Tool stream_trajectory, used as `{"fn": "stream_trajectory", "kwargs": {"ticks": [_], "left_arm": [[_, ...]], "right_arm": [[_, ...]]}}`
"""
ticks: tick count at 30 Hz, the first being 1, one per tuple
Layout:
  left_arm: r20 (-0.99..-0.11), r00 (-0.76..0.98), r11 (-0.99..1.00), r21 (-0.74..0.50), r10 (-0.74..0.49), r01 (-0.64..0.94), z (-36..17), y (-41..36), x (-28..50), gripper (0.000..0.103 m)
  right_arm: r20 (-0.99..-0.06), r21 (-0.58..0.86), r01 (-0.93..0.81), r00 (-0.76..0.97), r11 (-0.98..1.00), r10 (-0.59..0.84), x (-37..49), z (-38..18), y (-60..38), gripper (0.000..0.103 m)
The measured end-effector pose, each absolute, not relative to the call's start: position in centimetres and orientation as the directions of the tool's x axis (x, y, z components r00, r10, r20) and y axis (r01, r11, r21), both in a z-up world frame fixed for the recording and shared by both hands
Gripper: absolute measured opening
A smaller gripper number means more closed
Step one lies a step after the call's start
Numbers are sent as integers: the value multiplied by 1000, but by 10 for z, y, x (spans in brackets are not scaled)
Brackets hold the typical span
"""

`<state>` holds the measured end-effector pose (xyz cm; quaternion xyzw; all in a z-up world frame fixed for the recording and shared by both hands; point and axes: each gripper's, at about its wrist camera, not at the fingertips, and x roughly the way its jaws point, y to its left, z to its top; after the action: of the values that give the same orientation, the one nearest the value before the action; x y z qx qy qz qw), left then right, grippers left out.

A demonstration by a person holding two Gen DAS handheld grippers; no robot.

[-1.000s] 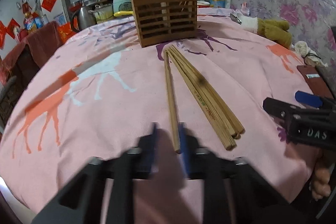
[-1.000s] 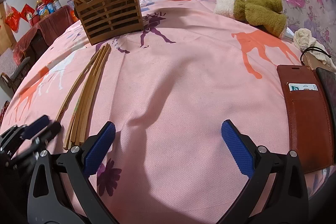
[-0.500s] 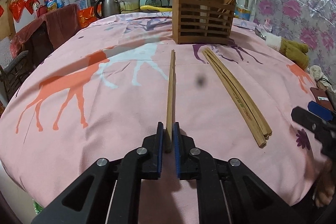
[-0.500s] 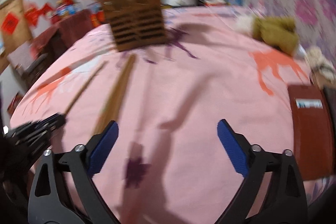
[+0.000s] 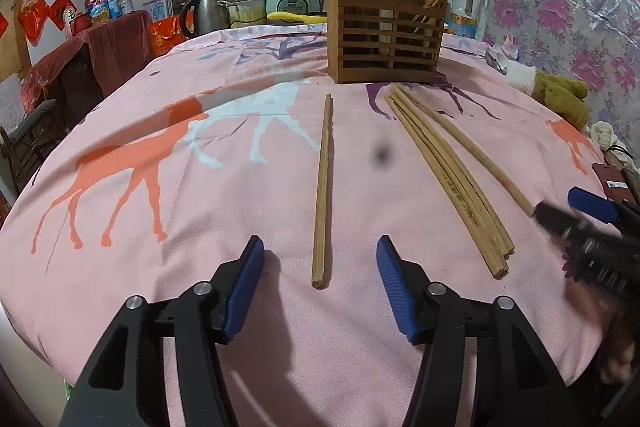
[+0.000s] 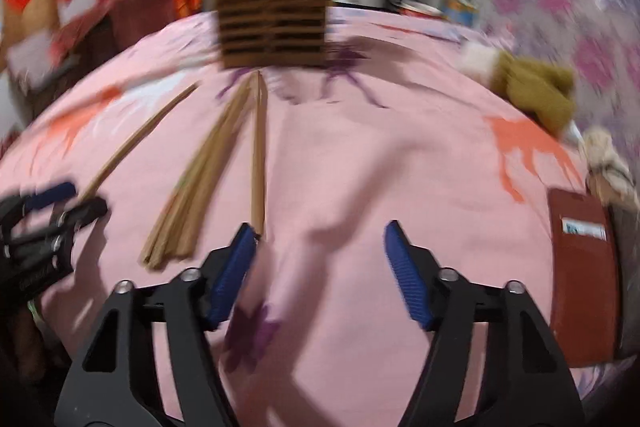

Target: Organize utensils

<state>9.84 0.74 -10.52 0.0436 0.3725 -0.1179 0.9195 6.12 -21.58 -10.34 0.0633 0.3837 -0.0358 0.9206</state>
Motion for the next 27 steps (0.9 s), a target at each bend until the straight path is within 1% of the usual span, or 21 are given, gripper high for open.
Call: {"fn": "stream_trajectory", "kwargs": {"ticks": [2, 9, 15, 21, 23, 24, 26, 27], "left_arm": [[-696, 695, 969, -8, -184, 248, -105, 8, 99, 59], [-695, 694, 968, -9, -185, 250, -105, 8, 98, 59], [-696, 692, 968, -16, -189, 249, -106, 8, 100, 59], [-696, 691, 968, -25, -195, 248, -105, 10, 100, 58], [-695, 692, 969, -28, -196, 245, -105, 11, 100, 53], [-694, 693, 969, -31, -197, 244, -105, 11, 100, 49], [-693, 692, 968, -35, -202, 247, -104, 12, 100, 40], [-692, 692, 967, -38, -207, 251, -104, 11, 100, 32]], "right_arm": [[-700, 124, 94, 714, 988, 20, 59, -101, -219, 59], [-659, 68, -2, 751, 998, 46, 51, -94, -196, 58], [-675, 96, 0, 735, 995, 65, 56, -99, -199, 54], [-689, 140, 5, 719, 990, 94, 65, -103, -202, 54], [-693, 152, 6, 713, 988, 102, 67, -105, -203, 54], [-694, 157, 8, 713, 988, 104, 67, -105, -204, 52], [-695, 165, 10, 710, 986, 110, 68, -106, -205, 50], [-697, 170, 10, 708, 985, 113, 68, -106, -205, 47]]}}
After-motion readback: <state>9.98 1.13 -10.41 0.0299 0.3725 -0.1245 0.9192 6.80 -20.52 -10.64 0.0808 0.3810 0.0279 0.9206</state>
